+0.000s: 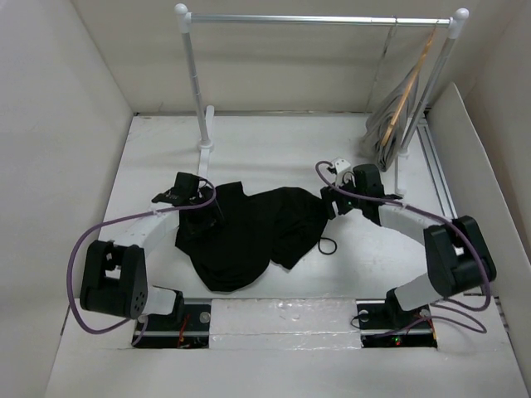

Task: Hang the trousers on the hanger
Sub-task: Flatten out the trousers at the center of the board.

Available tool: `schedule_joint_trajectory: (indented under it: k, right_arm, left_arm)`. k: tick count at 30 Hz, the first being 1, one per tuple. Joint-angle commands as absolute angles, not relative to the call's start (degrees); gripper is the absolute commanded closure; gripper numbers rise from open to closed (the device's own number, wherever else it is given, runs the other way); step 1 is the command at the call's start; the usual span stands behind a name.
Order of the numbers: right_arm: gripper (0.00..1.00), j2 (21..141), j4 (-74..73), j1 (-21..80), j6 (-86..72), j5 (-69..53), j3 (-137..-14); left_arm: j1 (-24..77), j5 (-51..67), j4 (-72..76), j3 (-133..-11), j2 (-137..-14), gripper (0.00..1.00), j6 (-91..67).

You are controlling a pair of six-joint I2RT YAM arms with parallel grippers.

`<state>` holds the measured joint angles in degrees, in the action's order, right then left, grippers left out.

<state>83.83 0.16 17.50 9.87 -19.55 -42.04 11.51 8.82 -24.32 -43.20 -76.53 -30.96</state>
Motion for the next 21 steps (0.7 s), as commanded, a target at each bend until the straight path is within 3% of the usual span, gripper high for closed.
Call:
schedule_joint_trajectory:
  k: [1, 2, 3, 4, 5, 8, 11, 16, 21]
  right_arm:
    - [0.25, 88.8, 9.8, 15.3, 12.0, -24.1, -42.4]
    - [0.27, 91.3, 10.0, 15.3, 12.1, -24.4, -42.7]
    - [0.32, 92.2, 10.5, 15.3, 12.2, -26.2, -42.8]
    - [0.36, 92.9, 11.5, 15.3, 12.0, -27.3, -42.7]
    - [0.45, 93.7, 12.1, 15.3, 11.7, -28.4, -42.6]
    - [0.72, 93.3, 13.6, 15.8, 10.7, -31.6, -42.4]
    - [1.0, 88.2, 11.4, 17.4, 10.5, -32.6, -43.5]
    - [1.0, 67.5, -2.5, 22.6, 10.6, -18.8, -47.8]
    - [1.0, 54.9, -12.6, 25.2, 12.2, -5.8, -58.4]
  left_arm:
    - [11.3, 9.7, -21.4, -42.0, -78.5, 0.28, -32.7]
    - [11.3, 9.0, -21.0, -42.0, -78.8, 0.32, -32.8]
    - [11.3, 8.9, -20.7, -42.0, -79.4, 0.44, -32.9]
    - [11.3, 8.9, -20.2, -41.9, -80.1, 0.49, -32.9]
    - [11.3, 9.1, -20.1, -42.1, -80.4, 0.67, -33.0]
    - [10.7, 8.7, -20.8, -43.6, -80.9, 0.98, -33.2]
    - [10.2, 7.6, -23.0, -47.3, -78.7, 1.0, -33.4]
    - [9.1, 5.7, -29.3, -60.3, -74.1, 1.0, -32.8]
    - [7.9, 1.6, -32.7, -81.0, -75.2, 1.0, -33.7]
